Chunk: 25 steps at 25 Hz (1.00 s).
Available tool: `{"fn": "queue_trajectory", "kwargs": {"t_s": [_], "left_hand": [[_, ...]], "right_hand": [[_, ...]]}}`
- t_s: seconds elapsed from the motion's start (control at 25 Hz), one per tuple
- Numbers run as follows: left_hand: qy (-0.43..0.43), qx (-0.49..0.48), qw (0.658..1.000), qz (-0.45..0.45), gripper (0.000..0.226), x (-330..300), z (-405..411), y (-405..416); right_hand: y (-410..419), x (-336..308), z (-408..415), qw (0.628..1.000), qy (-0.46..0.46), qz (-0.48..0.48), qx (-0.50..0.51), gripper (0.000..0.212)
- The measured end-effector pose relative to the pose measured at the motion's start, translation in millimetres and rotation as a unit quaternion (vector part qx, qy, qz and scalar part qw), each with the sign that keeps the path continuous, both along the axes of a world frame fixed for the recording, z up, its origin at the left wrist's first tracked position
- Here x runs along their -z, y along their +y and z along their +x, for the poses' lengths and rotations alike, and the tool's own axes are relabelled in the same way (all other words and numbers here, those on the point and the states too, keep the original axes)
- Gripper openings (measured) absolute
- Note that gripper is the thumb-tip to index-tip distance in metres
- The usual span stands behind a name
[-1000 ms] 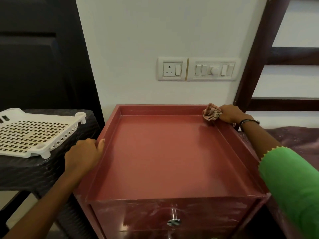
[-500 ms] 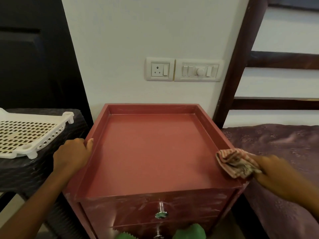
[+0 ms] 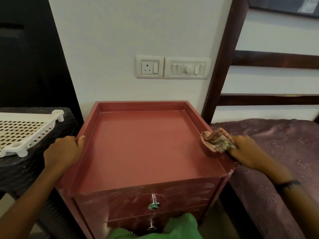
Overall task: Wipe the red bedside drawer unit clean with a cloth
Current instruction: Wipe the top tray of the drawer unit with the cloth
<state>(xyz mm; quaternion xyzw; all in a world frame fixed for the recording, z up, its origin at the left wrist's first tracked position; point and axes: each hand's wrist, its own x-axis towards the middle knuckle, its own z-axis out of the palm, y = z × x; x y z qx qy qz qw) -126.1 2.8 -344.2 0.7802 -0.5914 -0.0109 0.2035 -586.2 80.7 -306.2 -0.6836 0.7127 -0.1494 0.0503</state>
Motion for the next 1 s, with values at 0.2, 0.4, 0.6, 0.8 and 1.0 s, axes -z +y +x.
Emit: {"fn": "queue_trajectory", "kwargs": {"t_s": [0.2,0.4,0.6,0.8,1.0], "left_hand": [[0.001,0.0,1.0,-0.002,0.052,-0.9,-2.3,0.0],[0.008,-0.001,1.0,-0.01,0.051,-1.7,-3.5,0.2],[0.004,0.0,1.0,-0.009,0.051,-0.6,-2.1,0.2],[0.0,0.003,1.0,-0.025,0.051,6.5,1.7,-5.2],[-0.027,0.003,0.999,-0.024,0.053,10.6,4.6,-8.8]], "right_hand": [[83.2,12.0,-5.4,1.0,-0.008,-0.013,0.013,0.052],[13.9,0.6,7.3,1.0,0.011,0.018,0.019,0.044],[-118.2,-6.1,7.6,0.998,0.057,0.026,0.016,0.02],[-202.8,-6.0,22.2,0.997,0.057,0.029,0.035,0.038],[-211.8,7.6,38.2,0.945,0.326,-0.001,-0.022,0.033]]}}
